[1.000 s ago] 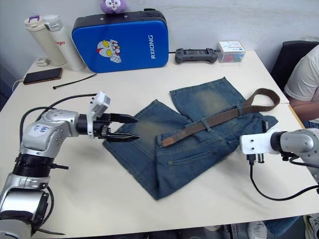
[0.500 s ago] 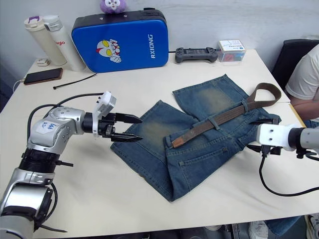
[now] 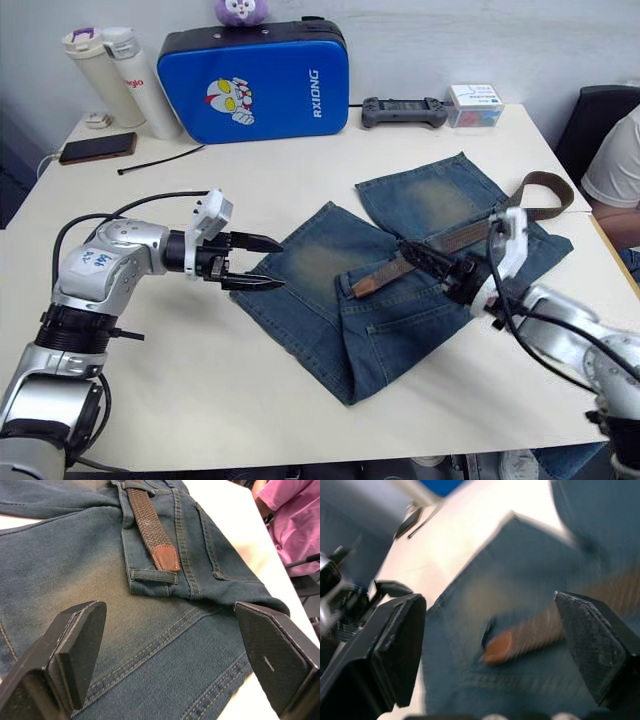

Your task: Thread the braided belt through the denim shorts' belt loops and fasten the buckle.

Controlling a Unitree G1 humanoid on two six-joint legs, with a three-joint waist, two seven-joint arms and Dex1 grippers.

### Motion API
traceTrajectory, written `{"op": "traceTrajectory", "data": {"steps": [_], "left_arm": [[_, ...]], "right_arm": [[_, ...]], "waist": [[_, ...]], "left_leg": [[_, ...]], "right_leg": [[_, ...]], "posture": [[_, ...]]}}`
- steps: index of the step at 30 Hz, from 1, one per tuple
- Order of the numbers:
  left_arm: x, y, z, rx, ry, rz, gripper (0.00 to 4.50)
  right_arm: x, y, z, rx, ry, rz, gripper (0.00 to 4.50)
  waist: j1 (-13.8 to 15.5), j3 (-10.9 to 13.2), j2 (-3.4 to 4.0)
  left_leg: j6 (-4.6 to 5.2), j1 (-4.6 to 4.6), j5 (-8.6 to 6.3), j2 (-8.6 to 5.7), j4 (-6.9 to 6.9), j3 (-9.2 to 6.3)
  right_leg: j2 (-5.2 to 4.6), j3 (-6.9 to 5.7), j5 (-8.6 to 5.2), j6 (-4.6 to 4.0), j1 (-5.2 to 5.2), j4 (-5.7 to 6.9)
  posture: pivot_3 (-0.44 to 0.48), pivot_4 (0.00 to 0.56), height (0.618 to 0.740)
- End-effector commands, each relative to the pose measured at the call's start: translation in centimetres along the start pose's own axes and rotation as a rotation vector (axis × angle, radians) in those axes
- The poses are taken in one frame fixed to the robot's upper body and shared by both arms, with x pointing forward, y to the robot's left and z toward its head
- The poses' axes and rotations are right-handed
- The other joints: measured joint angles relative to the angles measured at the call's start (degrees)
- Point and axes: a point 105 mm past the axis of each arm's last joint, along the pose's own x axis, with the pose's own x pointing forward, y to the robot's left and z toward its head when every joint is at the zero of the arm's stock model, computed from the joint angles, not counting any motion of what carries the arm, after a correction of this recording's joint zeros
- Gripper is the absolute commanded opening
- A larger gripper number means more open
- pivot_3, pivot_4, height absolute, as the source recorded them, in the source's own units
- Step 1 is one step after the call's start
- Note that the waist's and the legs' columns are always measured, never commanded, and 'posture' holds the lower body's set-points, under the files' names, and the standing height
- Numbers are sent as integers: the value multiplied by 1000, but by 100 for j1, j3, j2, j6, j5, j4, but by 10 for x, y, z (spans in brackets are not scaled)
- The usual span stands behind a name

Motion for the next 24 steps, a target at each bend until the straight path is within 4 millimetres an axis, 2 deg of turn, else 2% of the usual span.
{"op": "traceTrajectory", "data": {"steps": [1,8,14,17,24], "left_arm": [[-6,-5,13,47,-39,37,4500],[-7,-13,10,34,-47,77,4500],[-14,-14,8,30,-39,115,4500],[-15,-13,8,28,-41,126,4500],[-14,-14,8,28,-40,133,4500]], "right_arm": [[9,-11,5,327,-164,-48,4407],[23,-19,-20,445,-83,-90,4407],[30,-19,-20,459,-56,-71,4407],[35,-19,-19,464,-44,-60,3620],[55,-22,-18,496,-28,-54,556]], "waist": [[-30,-3,-2],[-156,2,14],[-161,3,16],[-164,3,16],[-170,3,17]], "left_leg": [[-2,1,1,2,-3,-2],[-3,2,2,1,-14,7],[-2,3,1,1,-16,8],[-2,3,1,1,-18,8],[-2,3,1,1,-19,9]], "right_leg": [[4,-2,0,0,0,-1],[5,9,0,0,-12,10],[5,9,0,0,-12,8],[5,9,0,0,-12,8],[5,9,0,0,-13,6]], "posture": [[0,150,738],[0,150,738],[0,150,738],[0,150,738],[0,150,738]]}}
